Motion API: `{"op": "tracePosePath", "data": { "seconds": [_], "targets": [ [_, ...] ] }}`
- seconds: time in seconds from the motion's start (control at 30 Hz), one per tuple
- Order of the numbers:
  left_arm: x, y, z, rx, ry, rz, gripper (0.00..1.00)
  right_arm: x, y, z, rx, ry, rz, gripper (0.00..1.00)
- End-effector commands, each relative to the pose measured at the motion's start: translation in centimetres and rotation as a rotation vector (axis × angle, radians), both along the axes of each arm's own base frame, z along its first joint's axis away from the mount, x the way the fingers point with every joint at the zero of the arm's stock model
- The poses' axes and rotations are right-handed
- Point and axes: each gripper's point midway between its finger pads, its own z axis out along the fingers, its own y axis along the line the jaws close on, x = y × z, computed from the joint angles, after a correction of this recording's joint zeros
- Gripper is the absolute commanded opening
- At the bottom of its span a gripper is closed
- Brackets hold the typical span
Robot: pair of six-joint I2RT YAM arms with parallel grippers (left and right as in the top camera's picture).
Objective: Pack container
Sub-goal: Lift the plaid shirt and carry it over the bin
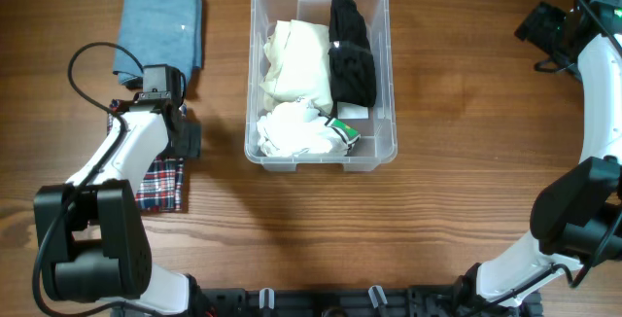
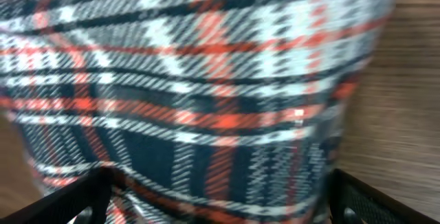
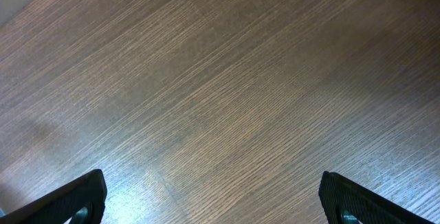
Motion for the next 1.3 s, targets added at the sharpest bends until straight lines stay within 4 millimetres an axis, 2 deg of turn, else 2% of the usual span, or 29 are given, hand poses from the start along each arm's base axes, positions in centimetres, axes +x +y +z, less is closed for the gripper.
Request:
{"op": "tracePosePath", "data": {
  "seconds": [0.0,0.33,0.37,0.47,0.5,0.57,0.7,0.77,0.83,0.9,1.0,1.07,1.17,1.27],
  "targets": [
    [-0.5,1.2,0.1,0.059,0.013,0.052,1.00,0.1,0.1,-0.7,0.018,0.009,-0.009,1.00],
    [-0.7,1.3,0.0,0.057,0.008,0.084,0.99,0.1,0.1,-0.7,0.018,0.009,-0.009,1.00],
    [-0.7,1.3,0.0,0.055,0.003,0.095,0.95,0.1,0.1,-0.7,0.018,0.009,-0.009,1.00],
    [-0.8,1.2,0.0,0.053,0.002,0.106,0.73,0.1,0.1,-0.7,0.018,0.009,-0.009,1.00],
    [-0.8,1.2,0.0,0.053,0.002,0.106,0.62,0.1,0.1,-0.7,0.018,0.009,-0.009,1.00],
    [-0.7,1.0,-0.1,0.037,0.001,0.103,0.56,0.1,0.1,-0.7,0.018,0.009,-0.009,1.00],
    [-0.5,0.0,-0.5,-0.026,-0.003,0.093,0.54,0.1,0.1,-0.7,0.017,0.009,-0.008,1.00],
    [-0.4,-0.3,-0.6,-0.045,-0.005,0.091,0.37,0.1,0.1,-0.7,0.018,0.009,-0.009,1.00],
    [-0.3,-0.4,-0.5,-0.057,-0.025,0.117,0.24,0.1,0.1,-0.7,0.017,0.009,-0.008,1.00],
    [-0.1,-0.5,-0.2,-0.064,-0.045,0.133,0.17,0.1,0.1,-0.7,0.017,0.009,-0.008,1.00],
    [0.8,-1.8,0.9,-0.147,-0.094,0.116,0.09,0.1,0.1,-0.7,0.018,0.009,-0.009,1.00],
    [1.9,-2.9,2.5,-0.214,-0.152,0.097,0.07,0.1,0.1,-0.7,0.018,0.009,-0.009,1.00],
    [3.7,-4.3,5.9,-0.304,-0.264,0.072,0.05,0.1,0.1,-0.7,0.017,0.009,-0.008,1.00],
    [4.7,-5.1,9.9,-0.363,-0.388,0.074,0.04,0.1,0.1,-0.7,0.018,0.009,-0.009,1.00]
  ]
}}
